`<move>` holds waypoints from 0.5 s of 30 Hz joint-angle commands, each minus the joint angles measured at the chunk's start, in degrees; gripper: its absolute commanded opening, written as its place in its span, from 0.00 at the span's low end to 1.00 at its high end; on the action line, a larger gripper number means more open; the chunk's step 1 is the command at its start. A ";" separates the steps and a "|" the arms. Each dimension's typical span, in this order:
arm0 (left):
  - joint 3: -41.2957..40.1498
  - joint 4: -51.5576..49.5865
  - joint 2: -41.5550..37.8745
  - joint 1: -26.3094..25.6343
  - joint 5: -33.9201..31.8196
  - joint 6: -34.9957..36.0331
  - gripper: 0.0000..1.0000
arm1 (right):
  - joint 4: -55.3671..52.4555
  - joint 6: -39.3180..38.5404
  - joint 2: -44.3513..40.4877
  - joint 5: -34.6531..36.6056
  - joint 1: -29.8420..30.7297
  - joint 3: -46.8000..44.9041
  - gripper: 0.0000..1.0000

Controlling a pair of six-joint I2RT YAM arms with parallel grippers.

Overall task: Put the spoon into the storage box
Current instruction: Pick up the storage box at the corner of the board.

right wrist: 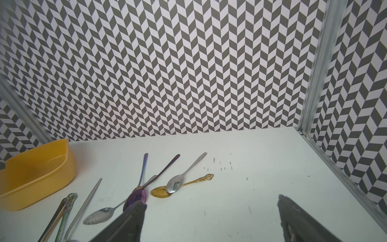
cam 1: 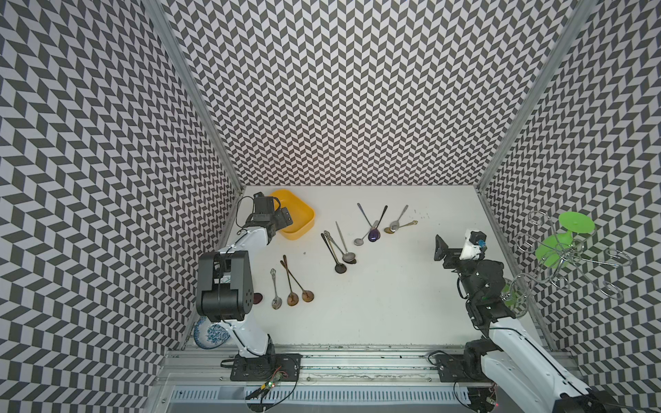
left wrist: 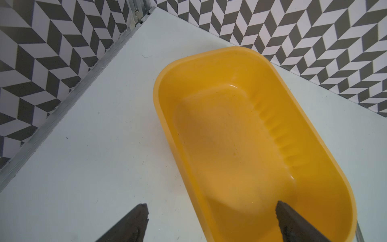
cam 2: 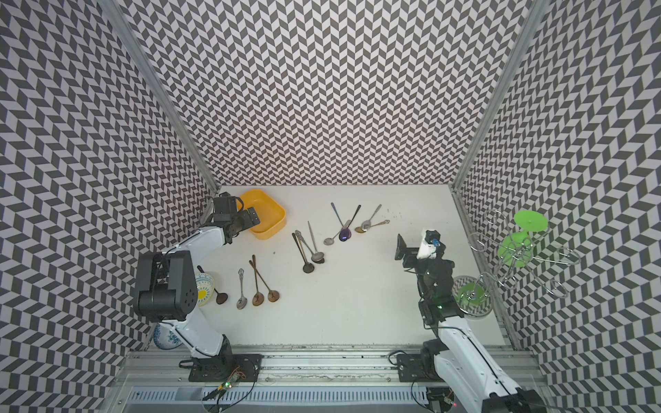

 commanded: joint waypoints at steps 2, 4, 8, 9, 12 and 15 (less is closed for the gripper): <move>3.63 -2.71 3.27 0.48 0.71 -0.93 0.98 | 1.03 0.60 -0.73 1.43 0.46 -0.43 1.00; 4.68 -3.13 4.82 0.54 1.22 -0.95 0.96 | 0.81 0.43 -0.51 1.35 0.42 -0.34 1.00; 6.56 -3.73 7.31 0.67 2.25 -0.78 0.88 | 0.77 0.32 -0.33 1.62 0.44 -0.15 1.00; 7.00 -3.89 7.92 0.68 2.45 -0.78 0.86 | 0.77 0.33 -0.23 1.62 0.43 -0.22 1.00; 8.07 -4.31 9.38 0.70 3.78 -0.60 0.73 | 0.77 0.29 0.08 1.62 0.45 -0.21 1.00; 8.49 -4.37 10.12 0.75 4.91 -0.73 0.56 | 0.68 0.24 0.09 1.61 0.47 -0.12 1.00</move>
